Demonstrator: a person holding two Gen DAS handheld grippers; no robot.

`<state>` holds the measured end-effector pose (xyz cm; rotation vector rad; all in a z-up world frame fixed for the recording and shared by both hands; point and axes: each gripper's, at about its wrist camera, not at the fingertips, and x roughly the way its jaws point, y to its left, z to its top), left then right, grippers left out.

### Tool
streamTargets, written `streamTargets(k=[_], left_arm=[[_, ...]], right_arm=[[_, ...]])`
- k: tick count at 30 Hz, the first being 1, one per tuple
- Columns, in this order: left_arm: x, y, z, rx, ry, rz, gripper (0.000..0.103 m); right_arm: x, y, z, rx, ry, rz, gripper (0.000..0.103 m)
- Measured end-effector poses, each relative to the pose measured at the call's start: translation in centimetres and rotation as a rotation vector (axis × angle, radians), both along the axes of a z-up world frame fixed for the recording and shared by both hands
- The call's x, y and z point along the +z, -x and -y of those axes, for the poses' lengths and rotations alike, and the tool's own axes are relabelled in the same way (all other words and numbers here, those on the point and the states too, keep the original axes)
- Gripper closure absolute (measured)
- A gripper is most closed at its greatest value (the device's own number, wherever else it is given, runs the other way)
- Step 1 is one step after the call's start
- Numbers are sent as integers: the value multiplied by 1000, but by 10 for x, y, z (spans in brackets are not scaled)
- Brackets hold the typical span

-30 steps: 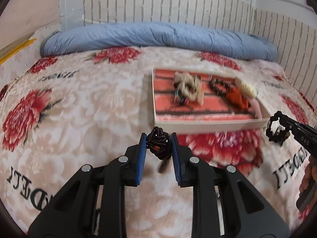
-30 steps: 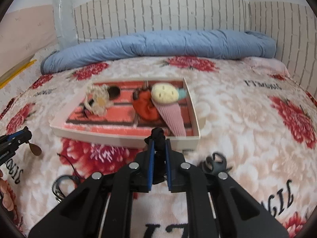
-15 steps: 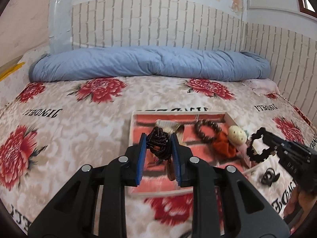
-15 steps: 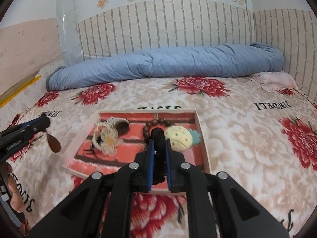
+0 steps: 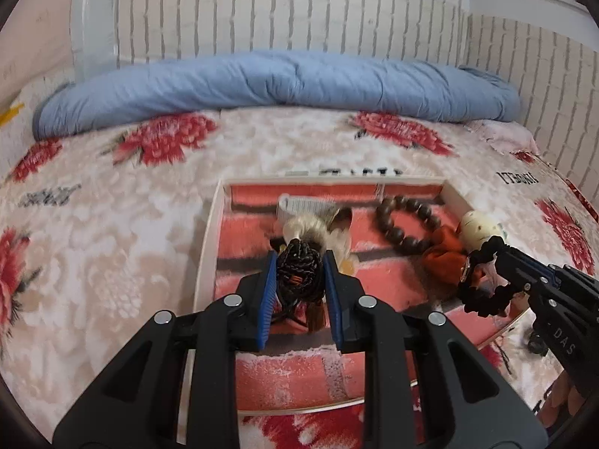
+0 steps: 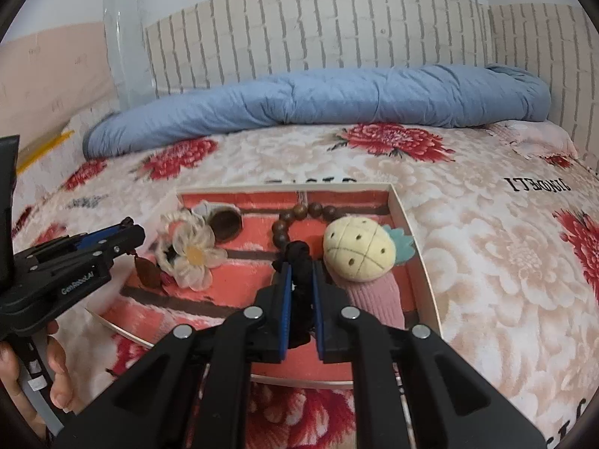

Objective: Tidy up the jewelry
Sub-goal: 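Carry both hair ties into tray and open both grippers to release them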

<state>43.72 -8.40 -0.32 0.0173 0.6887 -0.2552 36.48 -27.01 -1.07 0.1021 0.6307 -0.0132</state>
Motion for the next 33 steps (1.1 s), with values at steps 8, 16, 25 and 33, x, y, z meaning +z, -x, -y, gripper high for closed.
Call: streamTargets(k=[8,16,25,33], left_arm=[[-20,-4,1,0,-21,-35,79],[-31,-5,1,2,-44,-66,79],[-38,0,2,-1,-64,-78,79],[-40,0,-1,13,-53,-83,77]], right_arm=[[-15,-6,-4,5,21,-63,92],[-29,-10,-4,5,28,-116,92],[-35,-11,-5,5,29,-137,92],[-39,-11,-5,10,15,-138,89]])
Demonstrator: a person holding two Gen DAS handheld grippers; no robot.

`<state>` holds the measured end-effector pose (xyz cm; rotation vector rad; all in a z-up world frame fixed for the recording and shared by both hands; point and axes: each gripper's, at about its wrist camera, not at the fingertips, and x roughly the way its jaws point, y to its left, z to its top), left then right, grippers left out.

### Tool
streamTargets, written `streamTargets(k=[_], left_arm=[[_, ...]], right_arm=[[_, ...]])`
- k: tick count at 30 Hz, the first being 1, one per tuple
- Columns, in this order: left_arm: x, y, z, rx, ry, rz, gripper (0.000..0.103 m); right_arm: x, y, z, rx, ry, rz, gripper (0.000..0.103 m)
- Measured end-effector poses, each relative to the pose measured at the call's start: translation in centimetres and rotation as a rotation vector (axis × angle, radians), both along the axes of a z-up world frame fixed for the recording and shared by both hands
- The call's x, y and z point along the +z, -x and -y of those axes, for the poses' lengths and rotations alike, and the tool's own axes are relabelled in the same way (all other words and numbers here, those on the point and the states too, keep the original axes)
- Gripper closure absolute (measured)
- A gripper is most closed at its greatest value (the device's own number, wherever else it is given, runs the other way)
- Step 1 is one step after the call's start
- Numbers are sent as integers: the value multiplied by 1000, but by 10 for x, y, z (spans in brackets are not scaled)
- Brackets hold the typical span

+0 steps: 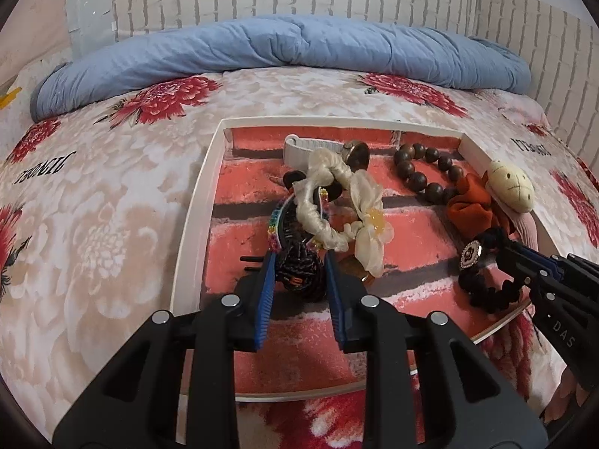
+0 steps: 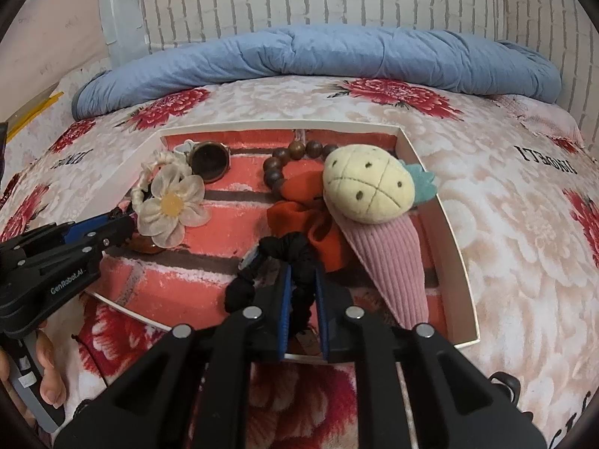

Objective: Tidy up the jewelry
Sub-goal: 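Carry both hair ties into tray and open both grippers to release them, then lift both grippers from tray and move toward braided bracelet and claw clip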

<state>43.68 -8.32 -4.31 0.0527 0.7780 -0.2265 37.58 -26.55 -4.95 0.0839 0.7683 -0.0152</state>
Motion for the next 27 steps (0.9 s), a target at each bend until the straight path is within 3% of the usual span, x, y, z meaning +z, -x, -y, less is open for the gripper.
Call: streamTargets(k=[2,5,6,8,11,13,15,18,20,27], left_arm=[[3,1,-1,5,-1,15,70],[7,4,-2,12,4,29,50],[9,6,-3,15,7,40,43],[15,9,-4,13,8,59,40],[24,14,-4,14,17,77,32],[33,19,-5,13,25,94,18],[43,26,-4,10,24,112,10],[59,38,-4,20,16,128,7],[66,45,-3,19,20,128,5],[92,86,-2,20,12,154,5]], right_arm=[[0,0,1,1,-10,0,89],[2,2,2,3,-17,5,86],[5,4,2,3,-19,15,82],[11,8,3,2,-20,35,65],[22,13,4,2,-25,67,59],[29,18,6,9,-38,90,52],[38,25,8,-1,-20,108,46],[55,38,14,-19,-26,136,37],[66,50,17,-27,-25,161,22],[96,88,25,-34,54,193,21]])
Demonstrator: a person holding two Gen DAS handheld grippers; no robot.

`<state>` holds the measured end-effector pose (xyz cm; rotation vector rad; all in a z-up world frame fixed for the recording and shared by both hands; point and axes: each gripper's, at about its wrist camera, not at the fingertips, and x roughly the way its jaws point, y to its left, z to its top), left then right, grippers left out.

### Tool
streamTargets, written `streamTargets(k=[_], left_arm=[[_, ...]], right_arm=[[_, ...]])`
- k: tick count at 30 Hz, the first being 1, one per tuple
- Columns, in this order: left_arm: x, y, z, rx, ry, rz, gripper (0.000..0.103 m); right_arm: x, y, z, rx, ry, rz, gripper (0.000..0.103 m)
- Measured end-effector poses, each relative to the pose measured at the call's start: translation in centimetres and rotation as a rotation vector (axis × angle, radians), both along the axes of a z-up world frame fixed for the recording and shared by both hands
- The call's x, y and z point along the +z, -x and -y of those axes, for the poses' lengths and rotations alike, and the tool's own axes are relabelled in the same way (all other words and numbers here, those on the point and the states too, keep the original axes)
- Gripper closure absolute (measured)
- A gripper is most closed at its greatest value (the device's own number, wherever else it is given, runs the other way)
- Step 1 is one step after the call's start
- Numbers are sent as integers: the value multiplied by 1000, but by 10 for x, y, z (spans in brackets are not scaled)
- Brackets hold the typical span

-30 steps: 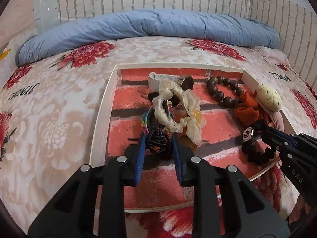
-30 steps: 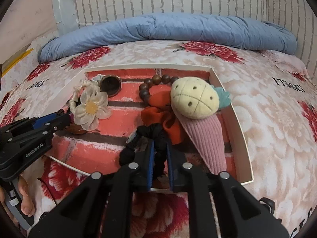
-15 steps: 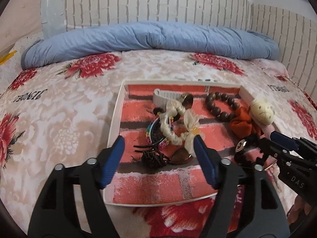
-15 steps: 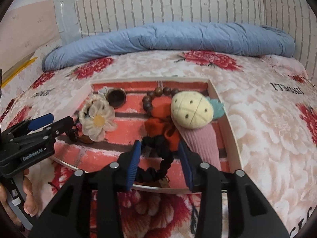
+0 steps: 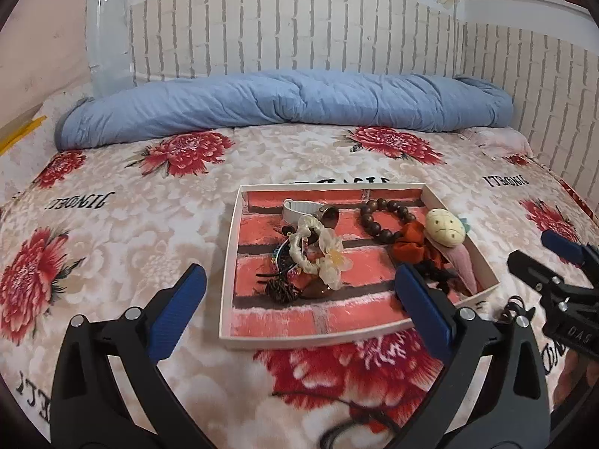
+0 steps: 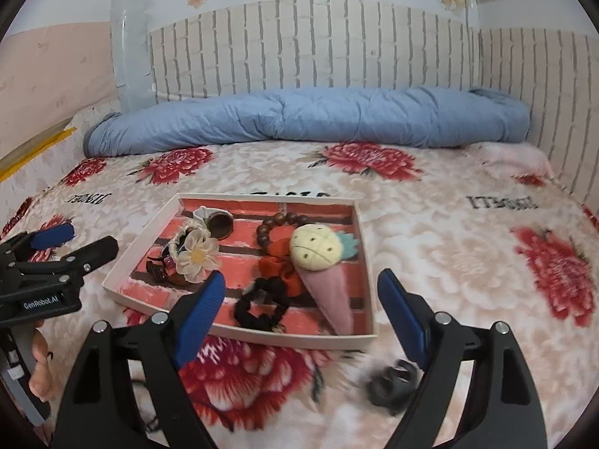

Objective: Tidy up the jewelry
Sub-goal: 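Lift both grippers from tray and move toward braided bracelet and claw clip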

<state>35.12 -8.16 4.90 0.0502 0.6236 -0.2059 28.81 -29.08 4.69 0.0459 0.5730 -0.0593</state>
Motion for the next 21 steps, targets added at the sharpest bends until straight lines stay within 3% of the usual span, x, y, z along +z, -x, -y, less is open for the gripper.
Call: streamTargets(k=[4,9,21], left_arm=[[9,20,-1,13,-11,11,5],[11,39,-7,33,4,-3,5],[-37,66,-1,41,-29,-94,5]], right_arm=[[18,24,14,-28,18,39,13],[25,44,31,-57,20,50,12],[-22,56,61,-111,58,-49,9]])
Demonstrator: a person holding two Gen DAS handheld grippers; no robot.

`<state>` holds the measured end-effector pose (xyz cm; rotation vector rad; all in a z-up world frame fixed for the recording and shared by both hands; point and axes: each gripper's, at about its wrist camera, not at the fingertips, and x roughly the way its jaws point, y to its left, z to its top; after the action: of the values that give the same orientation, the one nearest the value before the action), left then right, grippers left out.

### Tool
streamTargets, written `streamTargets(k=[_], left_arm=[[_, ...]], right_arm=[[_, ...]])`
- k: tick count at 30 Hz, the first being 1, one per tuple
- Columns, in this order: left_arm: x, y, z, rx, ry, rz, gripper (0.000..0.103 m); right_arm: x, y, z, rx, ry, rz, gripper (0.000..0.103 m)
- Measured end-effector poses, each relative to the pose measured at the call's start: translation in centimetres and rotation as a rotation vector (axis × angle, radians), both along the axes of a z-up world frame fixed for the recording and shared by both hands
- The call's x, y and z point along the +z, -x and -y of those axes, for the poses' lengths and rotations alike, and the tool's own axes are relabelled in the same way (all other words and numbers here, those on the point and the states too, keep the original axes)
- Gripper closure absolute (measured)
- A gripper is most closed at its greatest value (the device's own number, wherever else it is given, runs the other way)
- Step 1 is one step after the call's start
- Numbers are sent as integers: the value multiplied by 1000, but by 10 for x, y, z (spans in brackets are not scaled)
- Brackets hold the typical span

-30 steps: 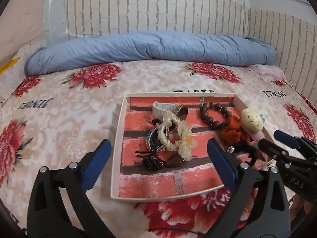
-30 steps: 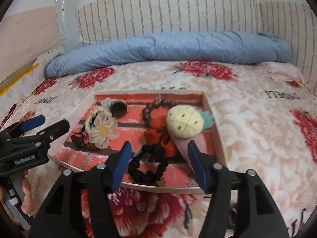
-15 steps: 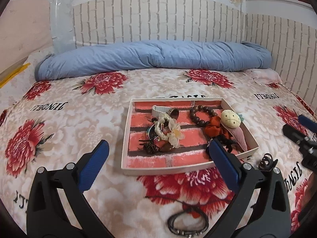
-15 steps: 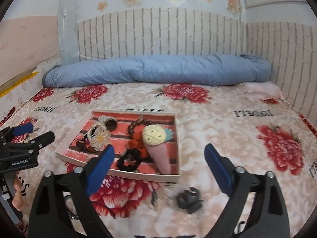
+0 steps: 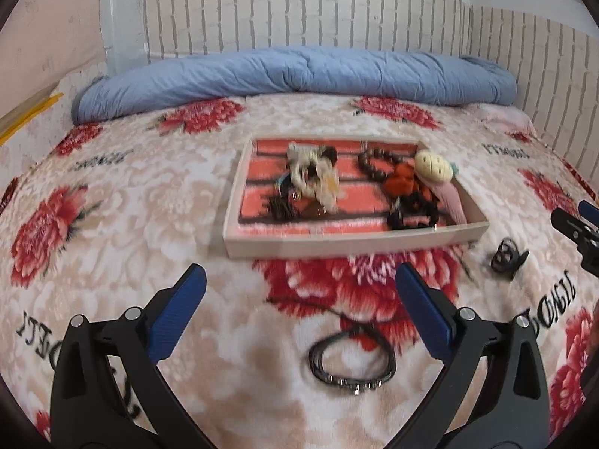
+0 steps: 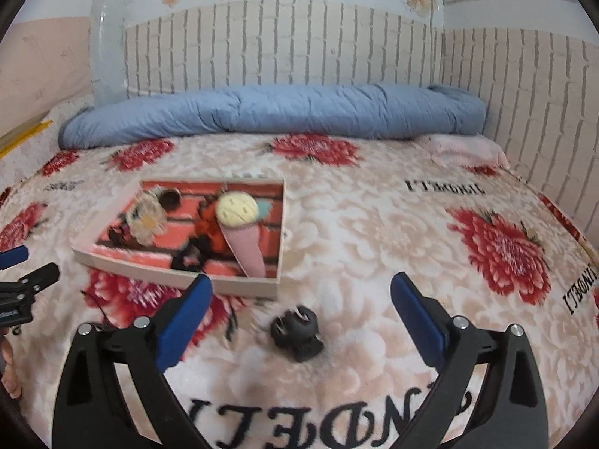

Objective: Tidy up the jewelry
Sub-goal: 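Lift both grippers from tray and move toward braided bracelet and claw clip, then close left gripper on black braided bracelet while right gripper closes on black claw clip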

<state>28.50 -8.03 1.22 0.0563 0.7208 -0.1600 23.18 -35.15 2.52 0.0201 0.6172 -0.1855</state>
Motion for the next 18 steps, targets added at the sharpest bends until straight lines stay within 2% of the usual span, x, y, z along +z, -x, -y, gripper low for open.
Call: streamTargets(k=[4,8,18], left_arm=[[-23,1,1,4,-10,-55,5],[-39,1,-1,-1,18,-98,5],[-60,0,-1,-22,-2,-130,9]], right_arm=[[-24,-2,6,-10,-1,-45,9],[-40,-5,13,-26,-13,-72,9],[-60,-12,12,-20,-17,-114,9]])
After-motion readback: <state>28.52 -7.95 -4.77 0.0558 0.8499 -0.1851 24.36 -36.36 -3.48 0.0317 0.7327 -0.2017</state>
